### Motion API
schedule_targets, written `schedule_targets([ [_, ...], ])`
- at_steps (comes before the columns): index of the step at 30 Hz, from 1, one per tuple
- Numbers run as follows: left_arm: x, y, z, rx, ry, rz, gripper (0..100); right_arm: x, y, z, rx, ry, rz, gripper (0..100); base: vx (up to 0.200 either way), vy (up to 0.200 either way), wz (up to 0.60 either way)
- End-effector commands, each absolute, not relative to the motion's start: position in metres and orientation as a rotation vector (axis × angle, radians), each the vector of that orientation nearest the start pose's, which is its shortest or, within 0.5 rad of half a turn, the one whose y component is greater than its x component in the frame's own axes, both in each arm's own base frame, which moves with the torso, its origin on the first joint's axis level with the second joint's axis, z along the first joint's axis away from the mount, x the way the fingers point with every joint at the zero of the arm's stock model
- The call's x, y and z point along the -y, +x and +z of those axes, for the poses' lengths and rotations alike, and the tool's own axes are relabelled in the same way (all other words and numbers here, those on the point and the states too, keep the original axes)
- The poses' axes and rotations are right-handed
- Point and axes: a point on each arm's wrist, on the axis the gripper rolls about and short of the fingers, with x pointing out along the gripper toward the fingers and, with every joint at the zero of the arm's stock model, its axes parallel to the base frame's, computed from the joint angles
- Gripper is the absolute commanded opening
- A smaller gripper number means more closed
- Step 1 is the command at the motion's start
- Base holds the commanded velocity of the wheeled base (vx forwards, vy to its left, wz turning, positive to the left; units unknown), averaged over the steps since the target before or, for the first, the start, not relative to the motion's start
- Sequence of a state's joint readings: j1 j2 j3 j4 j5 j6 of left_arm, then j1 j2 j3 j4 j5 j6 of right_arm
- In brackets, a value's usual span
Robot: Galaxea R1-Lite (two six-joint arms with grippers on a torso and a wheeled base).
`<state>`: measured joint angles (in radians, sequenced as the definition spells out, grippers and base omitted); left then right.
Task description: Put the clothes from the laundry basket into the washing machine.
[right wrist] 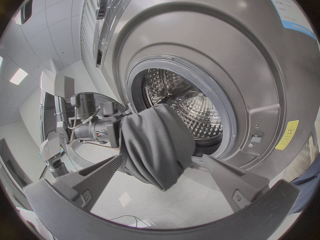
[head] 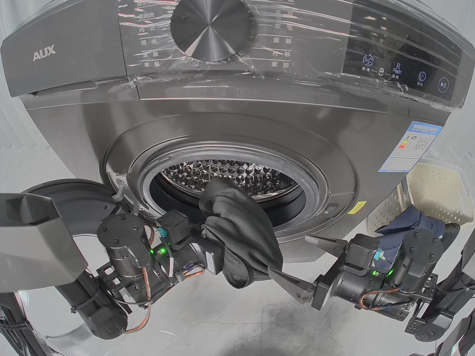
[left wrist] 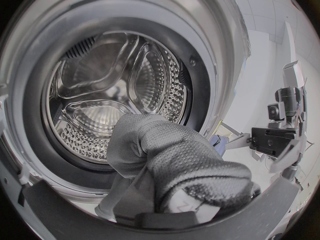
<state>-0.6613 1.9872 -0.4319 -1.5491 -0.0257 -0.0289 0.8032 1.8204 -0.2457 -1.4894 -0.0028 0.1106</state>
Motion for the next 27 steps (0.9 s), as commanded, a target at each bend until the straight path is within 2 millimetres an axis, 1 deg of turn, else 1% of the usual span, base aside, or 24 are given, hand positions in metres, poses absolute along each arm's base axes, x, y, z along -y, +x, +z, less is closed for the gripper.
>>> schedule_targets([
  [1, 0.206, 0.264, 0.075, -0.050, -0.029, -0.686, 0, -0.183, 0.168, 0.108, -0.125, 0.069, 0.818, 100, 0.000, 0.000, 0.00],
  [4, 0.211, 0.279, 0.071, -0.032, -0.045, -0.667, 0, -0.185, 0.167, 0.108, -0.124, 0.070, 0.828, 100, 0.000, 0.000, 0.00],
  [5, 0.211, 0.289, 0.071, -0.016, -0.059, -0.650, 0, -0.186, 0.166, 0.108, -0.126, 0.070, 0.831, 100, 0.000, 0.000, 0.00],
  [6, 0.212, 0.292, 0.071, -0.011, -0.062, -0.647, 0, -0.186, 0.166, 0.108, -0.125, 0.070, 0.832, 100, 0.000, 0.000, 0.00],
  [7, 0.215, 0.307, 0.068, 0.013, -0.071, -0.631, 0, -0.187, 0.165, 0.108, -0.125, 0.070, 0.836, 100, 0.000, 0.000, 0.00],
  [8, 0.216, 0.310, 0.067, 0.018, -0.072, -0.628, 0, -0.187, 0.165, 0.108, -0.125, 0.070, 0.838, 100, 0.000, 0.000, 0.00],
  [9, 0.217, 0.323, 0.063, 0.034, -0.078, -0.610, 0, -0.187, 0.165, 0.108, -0.123, 0.071, 0.836, 100, 0.000, 0.000, 0.00],
  [12, 0.217, 0.346, 0.057, 0.068, -0.087, -0.579, 0, -0.187, 0.165, 0.109, -0.120, 0.072, 0.836, 100, 0.000, 0.000, 0.00],
  [14, 0.219, 0.358, 0.058, 0.094, -0.093, -0.569, 0, -0.187, 0.166, 0.109, -0.119, 0.073, 0.837, 100, 0.000, 0.000, 0.00],
  [19, 0.221, 0.381, 0.065, 0.073, -0.096, -0.538, 0, -0.188, 0.166, 0.109, -0.119, 0.073, 0.838, 100, 0.000, 0.000, 0.00],
  [22, 0.225, 0.388, 0.068, 0.061, -0.114, -0.534, 0, -0.188, 0.166, 0.109, -0.119, 0.073, 0.838, 100, 0.000, 0.000, 0.00],
  [27, 0.236, 0.404, 0.077, 0.059, -0.128, -0.516, 0, -0.188, 0.166, 0.109, -0.118, 0.073, 0.838, 100, 0.000, 0.000, 0.00],
])
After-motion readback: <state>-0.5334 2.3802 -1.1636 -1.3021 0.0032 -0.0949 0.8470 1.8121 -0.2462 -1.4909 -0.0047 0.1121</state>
